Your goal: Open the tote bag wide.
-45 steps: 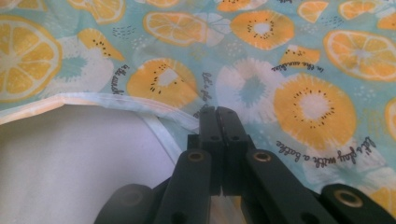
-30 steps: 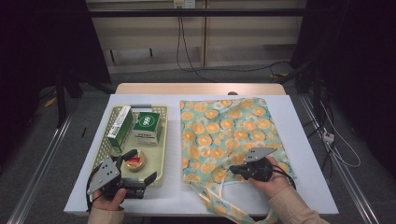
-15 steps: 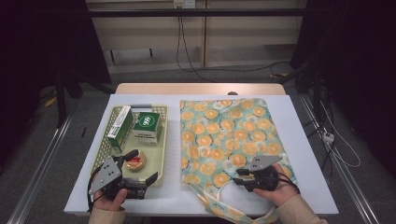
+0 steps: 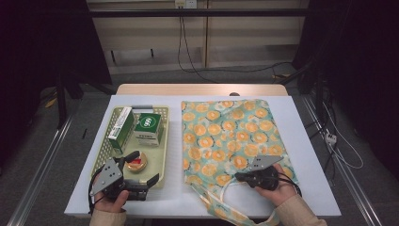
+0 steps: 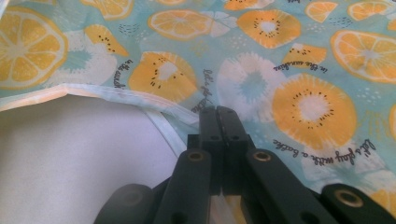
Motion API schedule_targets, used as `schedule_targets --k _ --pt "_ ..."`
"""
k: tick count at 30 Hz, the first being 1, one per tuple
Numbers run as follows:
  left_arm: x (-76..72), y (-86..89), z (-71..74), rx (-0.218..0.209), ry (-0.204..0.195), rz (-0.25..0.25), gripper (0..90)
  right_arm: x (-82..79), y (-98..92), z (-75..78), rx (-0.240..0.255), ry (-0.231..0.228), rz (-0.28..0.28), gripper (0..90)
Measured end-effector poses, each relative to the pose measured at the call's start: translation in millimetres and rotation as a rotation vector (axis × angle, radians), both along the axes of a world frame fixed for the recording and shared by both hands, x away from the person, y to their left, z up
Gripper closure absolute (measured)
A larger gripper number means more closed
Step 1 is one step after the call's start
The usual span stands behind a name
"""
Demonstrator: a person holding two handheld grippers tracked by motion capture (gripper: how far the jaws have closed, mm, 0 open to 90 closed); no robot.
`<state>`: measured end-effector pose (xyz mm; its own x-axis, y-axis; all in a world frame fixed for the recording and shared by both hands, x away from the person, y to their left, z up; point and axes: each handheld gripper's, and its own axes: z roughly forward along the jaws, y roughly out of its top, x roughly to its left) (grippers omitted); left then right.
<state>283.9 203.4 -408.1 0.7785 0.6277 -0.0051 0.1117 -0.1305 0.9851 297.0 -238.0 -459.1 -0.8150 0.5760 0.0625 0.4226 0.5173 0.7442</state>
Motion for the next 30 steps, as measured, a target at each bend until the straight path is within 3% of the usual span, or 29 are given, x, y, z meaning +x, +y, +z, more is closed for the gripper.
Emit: schedule_targets --k 4,7,11,15,17,21,23,25,28,30 --pt "0.7 0.2 0.4 -0.003 -0.002 0.000 2.6 5.4 7.2 3.8 -0.016 0.012 0.007 90.0" --pt "1.0 0.5 0.9 -0.004 -0.004 -0.001 2.6 14.0 20.6 4.1 0.019 0.031 0.007 90.0" --pt "1.5 -0.4 0.3 0.000 -0.001 -0.006 2.6 27.6 33.2 6.3 0.028 0.029 -0.001 90.0" --pt "1.3 0.7 1.0 -0.005 -0.006 -0.004 2.6 49.7 41.2 8.5 0.055 0.038 -0.038 90.0" --pt "1.5 1.8 1.1 -0.008 -0.004 -0.001 2.6 60.0 42.8 9.1 0.045 0.020 -0.061 90.0" --pt "1.9 2.9 0.8 -0.011 -0.003 0.000 2.6 80.8 39.8 10.9 0.078 0.015 -0.121 90.0" --pt "1.8 3.0 0.4 -0.009 -0.003 -0.001 2.6 88.5 38.2 12.3 0.116 0.050 -0.103 90.0" --pt "1.4 2.1 -0.1 -0.005 0.000 -0.004 2.5 86.7 37.1 18.6 0.096 0.031 -0.084 90.0" --pt "1.2 2.8 -0.6 -0.001 0.002 -0.005 2.5 71.3 33.2 25.7 0.110 0.034 -0.043 90.0" --pt "1.1 3.1 -0.6 -0.005 0.004 -0.003 2.6 58.3 28.4 24.4 0.131 0.050 -0.033 83.1"
